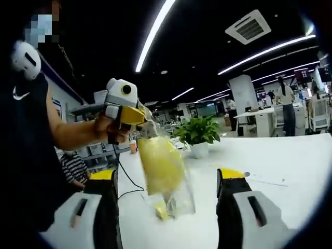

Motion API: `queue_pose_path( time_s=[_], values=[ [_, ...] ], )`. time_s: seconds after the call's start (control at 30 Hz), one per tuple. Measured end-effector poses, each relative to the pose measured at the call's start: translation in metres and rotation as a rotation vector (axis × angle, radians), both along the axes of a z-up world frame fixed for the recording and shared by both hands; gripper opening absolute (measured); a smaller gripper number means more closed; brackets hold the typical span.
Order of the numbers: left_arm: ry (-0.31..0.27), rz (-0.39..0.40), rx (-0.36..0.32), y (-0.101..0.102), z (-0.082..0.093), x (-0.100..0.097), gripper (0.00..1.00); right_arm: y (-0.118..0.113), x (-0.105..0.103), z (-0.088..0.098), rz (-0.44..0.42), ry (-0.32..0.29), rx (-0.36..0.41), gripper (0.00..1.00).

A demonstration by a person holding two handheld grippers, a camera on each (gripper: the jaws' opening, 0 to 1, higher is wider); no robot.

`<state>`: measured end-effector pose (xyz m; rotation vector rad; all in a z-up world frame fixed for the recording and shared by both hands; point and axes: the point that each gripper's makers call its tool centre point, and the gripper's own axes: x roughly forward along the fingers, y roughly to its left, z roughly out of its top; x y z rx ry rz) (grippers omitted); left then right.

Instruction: Compare the silicone blocks by pressing each to a similar depth, holding the contact briefly, and releasing to observe deformation and rebound differences across the visible hardness samples.

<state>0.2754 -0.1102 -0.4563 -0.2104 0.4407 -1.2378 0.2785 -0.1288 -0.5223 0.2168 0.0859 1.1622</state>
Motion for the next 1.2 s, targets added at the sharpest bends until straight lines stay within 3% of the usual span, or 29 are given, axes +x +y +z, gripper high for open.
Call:
queue_pose_path(
  time_s=[0.3, 0.4, 0.43, 0.6, 0.77, 0.83, 0.9, 0.97, 1.1, 1.17, 1.2],
  values=[
    [0.000, -0.001, -0.028, 0.002, 0.009, -0.012, 0.00, 0.019, -0.011, 0.006, 0.084, -0.003, 0.035, 0.45],
    [0.002, -0.005, -0.035, 0.003, 0.011, -0.015, 0.00, 0.022, -0.017, 0.011, 0.126, -0.003, 0.064, 0.31],
    [-0.002, -0.003, -0.035, 0.003, 0.012, -0.015, 0.00, 0.024, -0.022, 0.012, 0.154, 0.026, 0.080, 0.29],
    [-0.005, 0.000, -0.036, 0.006, 0.010, -0.017, 0.00, 0.027, -0.026, 0.012, 0.178, 0.057, 0.063, 0.19],
    [0.004, 0.003, -0.045, 0.010, 0.006, -0.017, 0.00, 0.029, -0.029, 0.008, 0.188, 0.099, 0.004, 0.11],
    [0.013, 0.001, -0.045, 0.013, 0.004, -0.018, 0.00, 0.030, -0.032, 0.006, 0.201, 0.182, -0.010, 0.09],
    [-0.006, -0.001, -0.041, 0.015, 0.003, -0.019, 0.00, 0.032, -0.031, 0.006, 0.198, 0.177, -0.029, 0.07],
    [-0.015, 0.003, -0.039, 0.016, 0.003, -0.019, 0.00, 0.033, -0.033, 0.005, 0.209, 0.234, -0.042, 0.06],
    [-0.028, 0.008, -0.015, 0.019, -0.001, -0.016, 0.00, 0.035, -0.032, 0.002, 0.199, 0.241, -0.074, 0.04],
    [-0.028, 0.013, -0.023, 0.019, 0.000, -0.015, 0.00, 0.035, -0.035, 0.004, 0.222, 0.296, -0.038, 0.03],
    [-0.060, 0.013, -0.022, 0.019, 0.001, -0.015, 0.00, 0.035, -0.034, 0.004, 0.216, 0.282, -0.044, 0.03]
  ],
)
